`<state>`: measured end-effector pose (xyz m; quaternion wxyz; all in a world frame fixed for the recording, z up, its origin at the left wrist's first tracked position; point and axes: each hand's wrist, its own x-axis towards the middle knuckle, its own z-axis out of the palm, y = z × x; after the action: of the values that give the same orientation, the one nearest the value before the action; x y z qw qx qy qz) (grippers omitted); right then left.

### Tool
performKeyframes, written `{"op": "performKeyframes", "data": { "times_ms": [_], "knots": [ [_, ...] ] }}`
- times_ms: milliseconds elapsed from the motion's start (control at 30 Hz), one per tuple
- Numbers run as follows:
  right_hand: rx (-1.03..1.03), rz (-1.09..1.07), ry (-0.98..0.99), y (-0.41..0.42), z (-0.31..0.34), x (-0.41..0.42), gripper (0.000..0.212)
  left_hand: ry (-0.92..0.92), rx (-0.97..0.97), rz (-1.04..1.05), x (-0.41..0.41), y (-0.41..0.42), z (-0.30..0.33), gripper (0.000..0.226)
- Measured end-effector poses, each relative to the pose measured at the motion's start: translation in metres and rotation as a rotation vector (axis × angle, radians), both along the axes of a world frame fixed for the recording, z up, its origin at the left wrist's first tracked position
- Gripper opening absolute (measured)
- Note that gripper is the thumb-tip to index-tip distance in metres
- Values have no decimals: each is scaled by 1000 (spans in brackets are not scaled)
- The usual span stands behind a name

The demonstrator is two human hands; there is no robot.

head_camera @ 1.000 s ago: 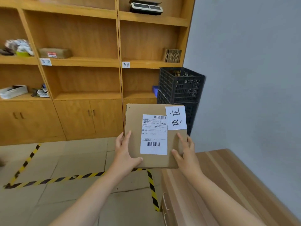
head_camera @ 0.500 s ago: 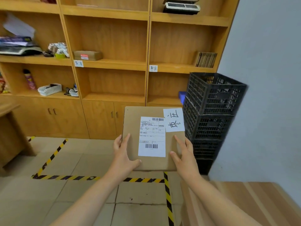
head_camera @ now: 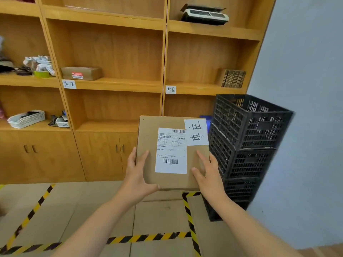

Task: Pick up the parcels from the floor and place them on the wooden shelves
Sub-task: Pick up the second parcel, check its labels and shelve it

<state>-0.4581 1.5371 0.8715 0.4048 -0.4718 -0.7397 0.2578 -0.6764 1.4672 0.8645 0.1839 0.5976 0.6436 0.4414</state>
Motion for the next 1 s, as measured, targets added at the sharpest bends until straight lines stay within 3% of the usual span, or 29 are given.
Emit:
{"op": "performKeyframes", "data": {
  "times_ms": [500, 800, 1000],
  "knots": [
    [-50, 37, 49, 192, -19, -58, 56, 111, -26, -12, -61, 183, -8, 115],
    [-70, 50, 65, 357, 7, -76, 55, 217, -9, 45, -74, 346, 21, 119],
    [-99, 71, 46, 434, 21, -84, 60, 182, -14, 48, -82, 428, 22, 117]
  ]
}}
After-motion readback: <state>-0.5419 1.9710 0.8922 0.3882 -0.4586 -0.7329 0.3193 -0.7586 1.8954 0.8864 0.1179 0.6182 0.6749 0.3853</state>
